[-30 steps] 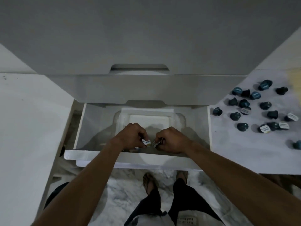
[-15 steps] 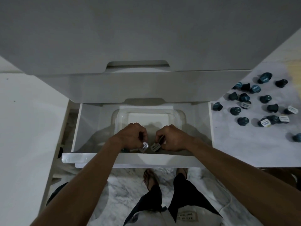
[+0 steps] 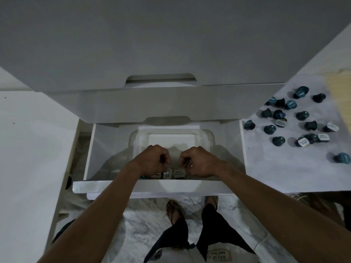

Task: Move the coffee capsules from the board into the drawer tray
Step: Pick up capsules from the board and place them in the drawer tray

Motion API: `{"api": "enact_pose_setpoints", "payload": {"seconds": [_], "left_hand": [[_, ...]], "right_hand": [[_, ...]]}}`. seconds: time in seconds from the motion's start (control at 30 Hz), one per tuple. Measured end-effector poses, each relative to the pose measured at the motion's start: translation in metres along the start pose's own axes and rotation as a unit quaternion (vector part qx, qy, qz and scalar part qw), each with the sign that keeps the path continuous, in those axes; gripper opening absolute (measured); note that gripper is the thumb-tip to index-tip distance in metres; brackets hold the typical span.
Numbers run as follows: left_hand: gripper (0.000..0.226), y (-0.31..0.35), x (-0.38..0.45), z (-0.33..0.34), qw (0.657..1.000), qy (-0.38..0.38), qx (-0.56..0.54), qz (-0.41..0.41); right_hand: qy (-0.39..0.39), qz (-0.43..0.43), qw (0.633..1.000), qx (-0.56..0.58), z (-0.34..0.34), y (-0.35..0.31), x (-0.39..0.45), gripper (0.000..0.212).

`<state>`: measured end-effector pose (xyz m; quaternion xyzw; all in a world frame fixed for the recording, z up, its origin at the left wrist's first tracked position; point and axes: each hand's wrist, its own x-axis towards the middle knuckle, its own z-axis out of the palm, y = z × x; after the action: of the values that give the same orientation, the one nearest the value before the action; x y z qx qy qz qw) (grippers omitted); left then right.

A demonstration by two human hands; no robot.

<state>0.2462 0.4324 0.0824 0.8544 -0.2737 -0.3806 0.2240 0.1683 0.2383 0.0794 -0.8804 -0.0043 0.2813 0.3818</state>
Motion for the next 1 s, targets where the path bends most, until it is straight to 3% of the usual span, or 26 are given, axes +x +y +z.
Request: {"api": "enact_pose_setpoints", "payload": {"seconds": [0.27, 0.57, 0.77, 0.9, 1.0], "left_hand": [[0.02, 0.021, -0.01, -0.017, 0.998, 0.06, -0.006, 0.027], [0.02, 0.132, -0.003, -0.02, 0.98, 0.18, -0.016, 0.08], [0.011, 0.255, 0.019, 0.033, 0.958, 0.247, -0.047, 0.14], [0.011, 0.313, 0.061, 0.091, 0.95, 0.268, -0.083, 0.137], [0.019, 0.332, 0.098, 0.136, 0.949, 0.29, -0.077, 0.093]], "right_hand": [[0.1, -0.013, 0.994, 0.048, -0.02, -0.003, -0.03, 0.026], [0.261, -0.085, 0.944, 0.185, -0.093, 0.016, -0.108, 0.021], [0.375, -0.107, 0.9, 0.194, -0.158, 0.099, -0.192, 0.013], [0.462, -0.023, 0.87, 0.17, -0.191, 0.183, -0.229, 0.014], [0.482, 0.052, 0.861, 0.156, -0.194, 0.235, -0.244, 0.02]]}}
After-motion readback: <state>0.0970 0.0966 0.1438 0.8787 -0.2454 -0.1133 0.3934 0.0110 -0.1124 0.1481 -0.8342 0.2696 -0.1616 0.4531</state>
